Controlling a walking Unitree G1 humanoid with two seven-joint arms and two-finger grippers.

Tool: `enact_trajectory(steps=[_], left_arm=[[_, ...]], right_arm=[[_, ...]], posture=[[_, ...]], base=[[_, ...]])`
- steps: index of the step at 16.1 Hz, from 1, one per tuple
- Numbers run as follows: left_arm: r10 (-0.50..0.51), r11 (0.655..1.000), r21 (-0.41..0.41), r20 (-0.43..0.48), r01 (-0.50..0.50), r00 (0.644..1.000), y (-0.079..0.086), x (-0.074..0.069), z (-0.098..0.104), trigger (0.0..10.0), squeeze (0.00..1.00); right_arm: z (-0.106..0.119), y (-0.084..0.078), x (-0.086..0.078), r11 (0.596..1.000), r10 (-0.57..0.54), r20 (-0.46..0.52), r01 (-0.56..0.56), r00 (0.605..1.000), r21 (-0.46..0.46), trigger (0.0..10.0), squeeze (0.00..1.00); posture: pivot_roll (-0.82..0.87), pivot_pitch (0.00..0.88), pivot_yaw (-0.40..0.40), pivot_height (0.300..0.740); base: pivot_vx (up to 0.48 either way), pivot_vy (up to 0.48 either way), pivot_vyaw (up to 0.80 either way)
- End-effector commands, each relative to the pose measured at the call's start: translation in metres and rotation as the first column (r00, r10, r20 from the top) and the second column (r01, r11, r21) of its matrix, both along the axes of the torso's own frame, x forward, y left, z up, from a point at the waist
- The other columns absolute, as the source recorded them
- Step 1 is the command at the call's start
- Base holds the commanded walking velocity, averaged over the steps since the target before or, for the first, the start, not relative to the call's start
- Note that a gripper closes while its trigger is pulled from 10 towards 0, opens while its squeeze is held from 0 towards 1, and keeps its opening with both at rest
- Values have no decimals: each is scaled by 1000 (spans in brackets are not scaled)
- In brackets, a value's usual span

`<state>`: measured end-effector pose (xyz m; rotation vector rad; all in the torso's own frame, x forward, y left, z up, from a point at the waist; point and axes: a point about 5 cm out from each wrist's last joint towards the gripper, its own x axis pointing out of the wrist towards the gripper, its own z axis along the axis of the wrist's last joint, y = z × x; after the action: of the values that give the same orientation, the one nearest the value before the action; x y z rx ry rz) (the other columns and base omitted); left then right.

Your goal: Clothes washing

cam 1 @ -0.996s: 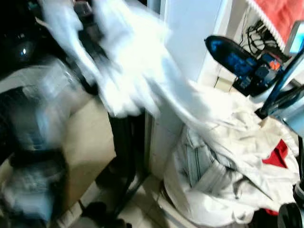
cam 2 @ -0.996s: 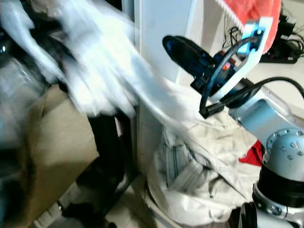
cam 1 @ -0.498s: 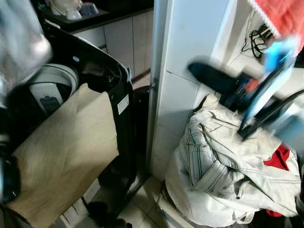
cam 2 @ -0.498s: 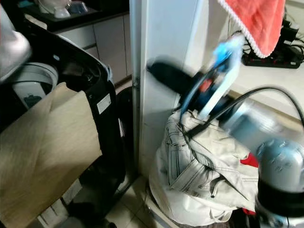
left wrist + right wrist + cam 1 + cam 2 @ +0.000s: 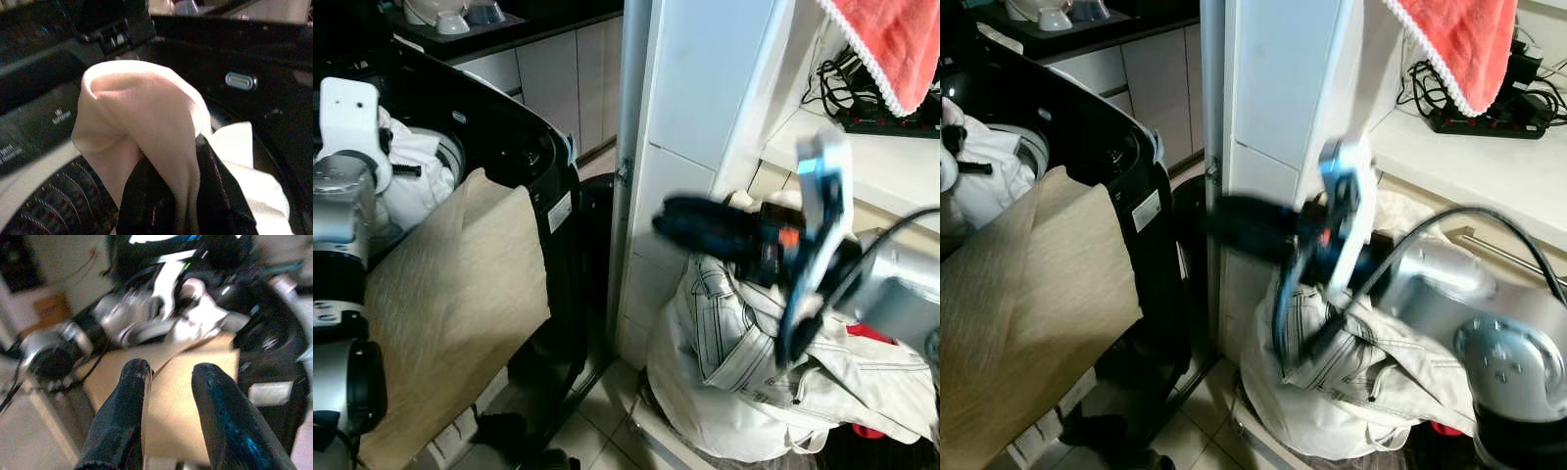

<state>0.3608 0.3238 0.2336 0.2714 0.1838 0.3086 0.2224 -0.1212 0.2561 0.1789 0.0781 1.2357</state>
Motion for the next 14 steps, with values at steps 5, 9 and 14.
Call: enact_trajectory(steps=[5, 9, 14], left_arm=[[-28, 999, -37, -1, 28, 1000, 1, -1, 6, 10000, 1000], [-38, 999, -7, -35, 38, 999, 3, -4, 2, 10000, 1000], [-634, 752, -62, 205, 656, 746, -102, -6, 5, 10000, 310]], right_arm=[[-5, -4, 7, 995, -72, 24, 73, 997, -63, 10000, 0], [-14, -15, 23, 960, -251, 34, 253, 967, -123, 10000, 0], [-42, -81, 71, 534, -811, 102, 800, 576, -274, 10000, 204]], posture=[[-82, 0, 0, 740], [-83, 0, 1, 740], [-78, 0, 8, 740]], base=[[0, 0, 0], [0, 0, 0], [0, 0, 0]])
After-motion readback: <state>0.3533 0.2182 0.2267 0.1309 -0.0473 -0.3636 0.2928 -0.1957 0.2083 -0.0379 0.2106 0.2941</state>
